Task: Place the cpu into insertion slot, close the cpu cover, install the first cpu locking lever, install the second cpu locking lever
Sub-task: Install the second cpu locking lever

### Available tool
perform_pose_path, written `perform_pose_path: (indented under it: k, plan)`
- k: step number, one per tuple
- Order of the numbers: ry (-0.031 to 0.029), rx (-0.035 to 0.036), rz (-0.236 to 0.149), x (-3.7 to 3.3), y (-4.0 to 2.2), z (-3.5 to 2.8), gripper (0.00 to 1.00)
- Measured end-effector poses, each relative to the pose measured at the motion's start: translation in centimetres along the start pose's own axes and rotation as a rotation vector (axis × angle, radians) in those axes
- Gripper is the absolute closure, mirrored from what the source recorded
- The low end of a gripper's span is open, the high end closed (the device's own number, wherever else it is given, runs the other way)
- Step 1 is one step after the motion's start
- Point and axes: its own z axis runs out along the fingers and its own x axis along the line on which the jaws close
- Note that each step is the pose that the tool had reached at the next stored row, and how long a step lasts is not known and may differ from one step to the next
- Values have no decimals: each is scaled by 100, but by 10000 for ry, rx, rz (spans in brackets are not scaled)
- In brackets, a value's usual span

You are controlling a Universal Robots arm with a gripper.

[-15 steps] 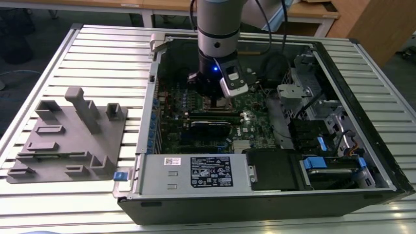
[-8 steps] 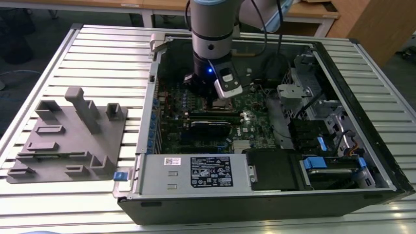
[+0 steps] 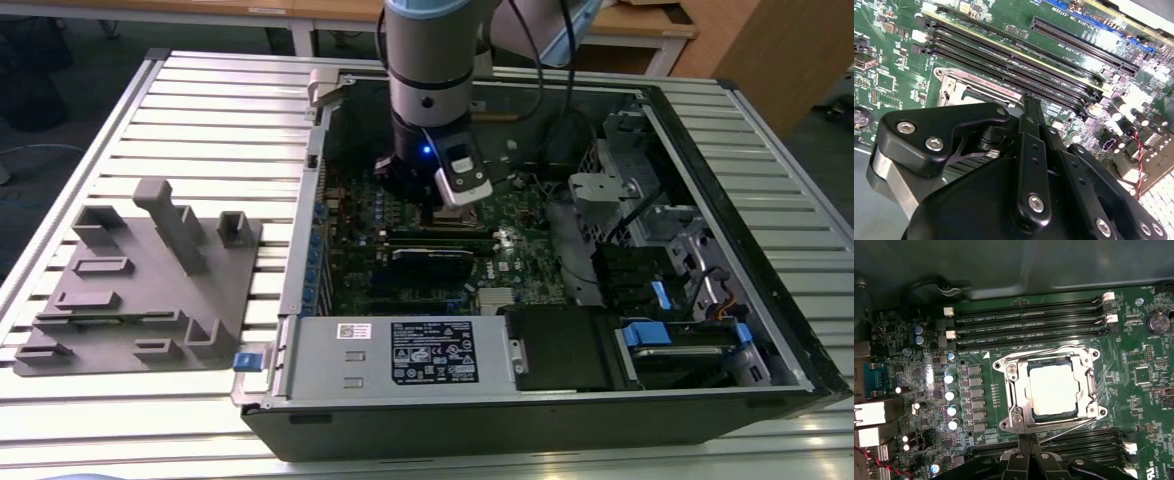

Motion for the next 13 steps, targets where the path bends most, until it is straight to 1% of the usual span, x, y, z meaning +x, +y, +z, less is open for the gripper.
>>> perform_pose_path:
  k: [8, 13]
  plan:
    - [0, 0, 0, 34, -9, 75, 89]
    - [1, 2, 0, 37, -10, 82, 89]
